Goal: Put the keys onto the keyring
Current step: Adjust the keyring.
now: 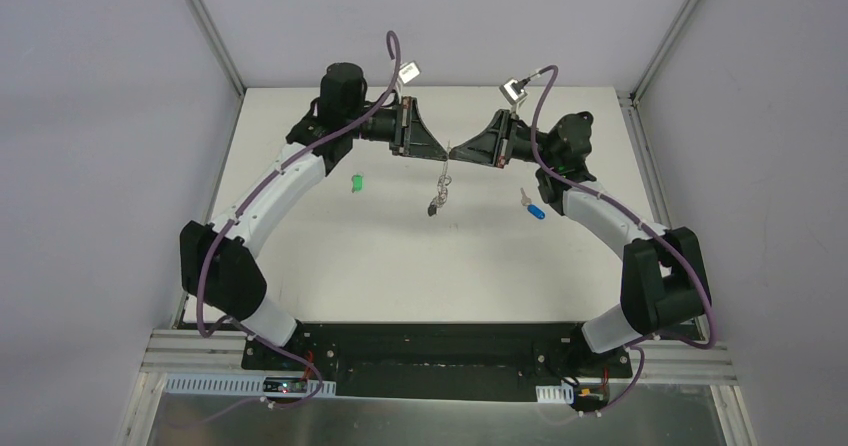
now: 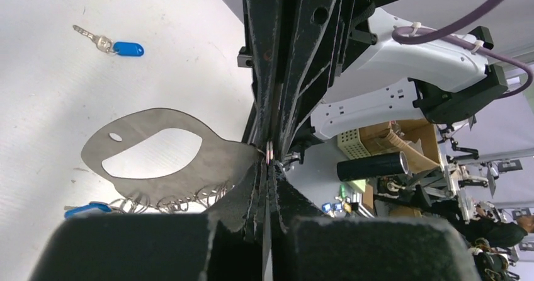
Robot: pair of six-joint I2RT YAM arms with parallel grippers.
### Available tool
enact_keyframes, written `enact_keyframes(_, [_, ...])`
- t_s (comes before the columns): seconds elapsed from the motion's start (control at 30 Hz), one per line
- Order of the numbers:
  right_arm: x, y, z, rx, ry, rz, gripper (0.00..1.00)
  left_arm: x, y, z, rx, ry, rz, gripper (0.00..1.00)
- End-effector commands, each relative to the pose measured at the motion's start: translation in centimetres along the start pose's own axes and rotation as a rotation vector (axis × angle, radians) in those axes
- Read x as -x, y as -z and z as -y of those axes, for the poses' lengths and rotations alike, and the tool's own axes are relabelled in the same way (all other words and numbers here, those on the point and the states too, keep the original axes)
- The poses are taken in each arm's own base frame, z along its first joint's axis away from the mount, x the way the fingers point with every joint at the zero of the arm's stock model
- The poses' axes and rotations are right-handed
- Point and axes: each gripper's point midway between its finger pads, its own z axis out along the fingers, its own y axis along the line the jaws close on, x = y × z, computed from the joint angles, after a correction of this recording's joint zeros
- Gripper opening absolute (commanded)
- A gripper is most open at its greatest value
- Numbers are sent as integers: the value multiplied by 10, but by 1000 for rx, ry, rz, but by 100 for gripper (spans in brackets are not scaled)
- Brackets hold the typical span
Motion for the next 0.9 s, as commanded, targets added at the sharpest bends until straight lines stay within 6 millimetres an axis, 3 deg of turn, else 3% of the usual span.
enact_keyframes(0.0, [3,4,-29,73,188,-32,17,-22,10,13,59,-121,-159,0])
enact_keyframes(0.13, [-2,7,-37,82,250,-83,31,-49,17,21,119,-174,-334,0])
enact_keyframes(0.27, [-10,8,-42,99,268,-118,35,-62,18,22,130,-168,-425,0])
enact_keyframes(0.57, [-38,6,-55,154,291,-219,33,-64,12,24,131,-175,-435,0])
enact_keyframes(0.87, [-55,1,-38,125,277,-266,33,-64,12,29,111,-178,-428,0])
